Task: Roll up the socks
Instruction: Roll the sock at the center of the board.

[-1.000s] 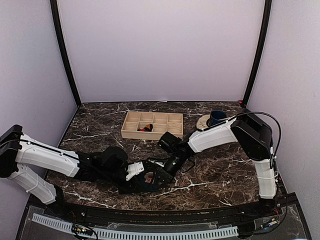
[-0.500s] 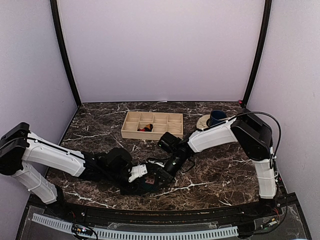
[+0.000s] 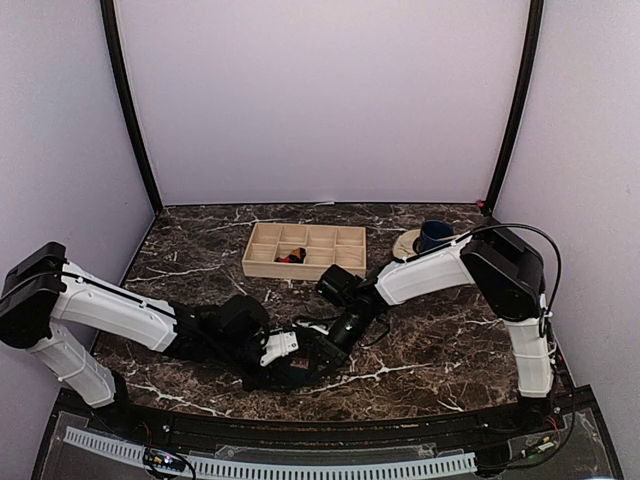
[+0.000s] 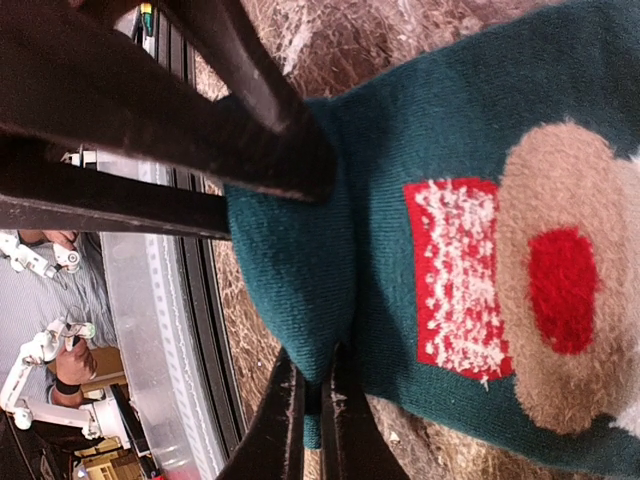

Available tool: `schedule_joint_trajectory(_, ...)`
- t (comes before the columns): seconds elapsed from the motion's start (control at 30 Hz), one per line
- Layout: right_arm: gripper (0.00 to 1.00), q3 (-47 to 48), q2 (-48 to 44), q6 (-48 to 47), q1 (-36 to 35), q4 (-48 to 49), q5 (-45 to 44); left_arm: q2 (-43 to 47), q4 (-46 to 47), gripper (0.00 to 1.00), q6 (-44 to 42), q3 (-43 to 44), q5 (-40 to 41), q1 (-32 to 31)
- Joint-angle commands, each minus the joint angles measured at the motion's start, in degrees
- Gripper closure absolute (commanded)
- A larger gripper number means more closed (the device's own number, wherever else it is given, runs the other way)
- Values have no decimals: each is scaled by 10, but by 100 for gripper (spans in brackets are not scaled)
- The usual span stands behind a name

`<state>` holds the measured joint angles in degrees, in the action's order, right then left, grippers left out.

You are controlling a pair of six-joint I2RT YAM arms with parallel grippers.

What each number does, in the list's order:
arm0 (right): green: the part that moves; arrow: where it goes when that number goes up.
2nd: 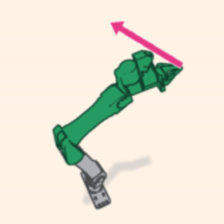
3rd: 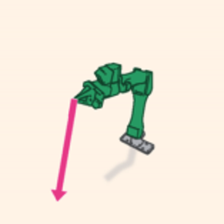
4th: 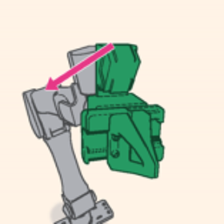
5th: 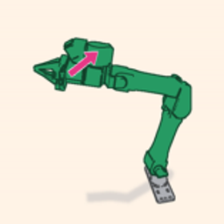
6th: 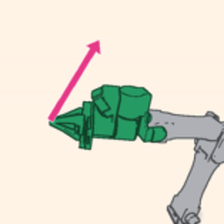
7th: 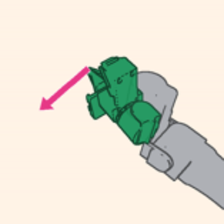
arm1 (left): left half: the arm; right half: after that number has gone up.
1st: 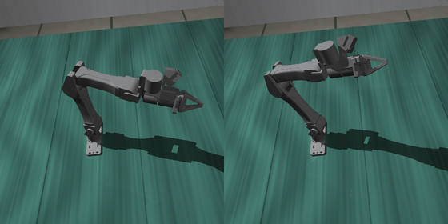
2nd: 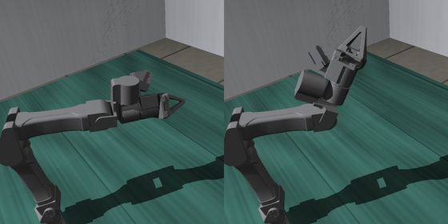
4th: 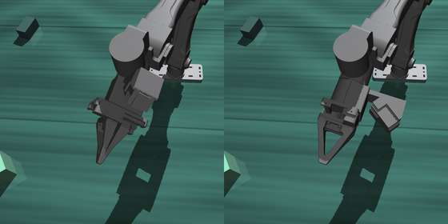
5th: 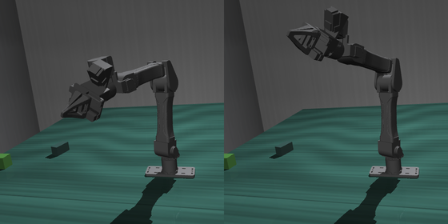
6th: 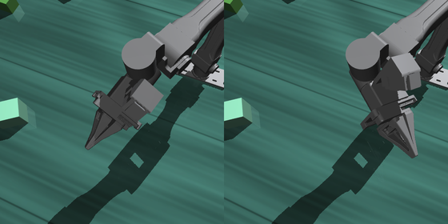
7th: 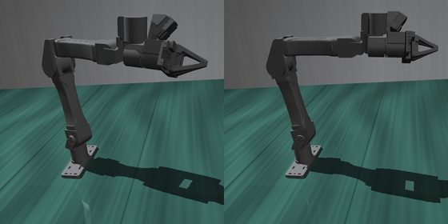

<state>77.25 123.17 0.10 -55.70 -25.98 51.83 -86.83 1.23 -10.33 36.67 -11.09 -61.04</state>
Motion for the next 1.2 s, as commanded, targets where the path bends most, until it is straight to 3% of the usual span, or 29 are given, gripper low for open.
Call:
schedule_joint_trajectory(0.0, 100, 8, 11, -3, 2, -6, 1, -15, -27, 83, 12, 18, -30, -3)
schedule_joint_trajectory(0.3, 85, -18, -1, 10, 9, 23, 4, -57, -71, 89, 28, 58, -64, 7)
schedule_joint_trajectory(0.43, 79, -39, -14, 25, 13, 55, 11, -61, -87, 89, 46, 64, -126, 47)
schedule_joint_trajectory(0.7, 75, -107, -45, 82, 34, 163, 40, -65, -125, 89, 46, 87, -219, 101)
schedule_joint_trajectory(1.17, 73, -213, -101, 168, 45, 314, 2, -140, -213, 90, 5, 146, -334, 120)
